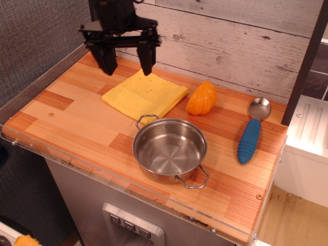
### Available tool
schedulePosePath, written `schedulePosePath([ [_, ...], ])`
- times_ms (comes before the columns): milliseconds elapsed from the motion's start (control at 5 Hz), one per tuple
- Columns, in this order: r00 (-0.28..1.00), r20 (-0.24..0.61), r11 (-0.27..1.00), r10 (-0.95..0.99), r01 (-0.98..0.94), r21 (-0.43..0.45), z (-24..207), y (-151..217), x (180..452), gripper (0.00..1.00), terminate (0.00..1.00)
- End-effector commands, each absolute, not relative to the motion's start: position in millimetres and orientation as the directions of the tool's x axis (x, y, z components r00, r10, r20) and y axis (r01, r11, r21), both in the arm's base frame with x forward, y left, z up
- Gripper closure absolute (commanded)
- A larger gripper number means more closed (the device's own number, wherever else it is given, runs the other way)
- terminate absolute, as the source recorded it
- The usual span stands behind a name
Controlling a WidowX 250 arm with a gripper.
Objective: Move the silver vessel and place it at the bottom of the table.
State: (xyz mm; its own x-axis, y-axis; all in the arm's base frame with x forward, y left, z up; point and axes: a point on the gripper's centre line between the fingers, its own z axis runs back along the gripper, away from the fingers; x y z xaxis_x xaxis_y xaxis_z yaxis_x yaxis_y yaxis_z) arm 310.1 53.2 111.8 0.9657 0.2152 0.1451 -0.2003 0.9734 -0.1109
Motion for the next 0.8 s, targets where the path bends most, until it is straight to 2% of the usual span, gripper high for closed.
schedulePosePath([
  [0,0.97,0.186,0.987,0.153,-0.16,0.019,125.2,41.5,310.2,0.0,0.0],
  [400,0.97,0.186,0.987,0.153,-0.16,0.019,125.2,41.5,310.2,0.0,0.0],
  [600,0.97,0.186,0.987,0.153,-0.16,0.019,125.2,41.5,310.2,0.0,1.0],
])
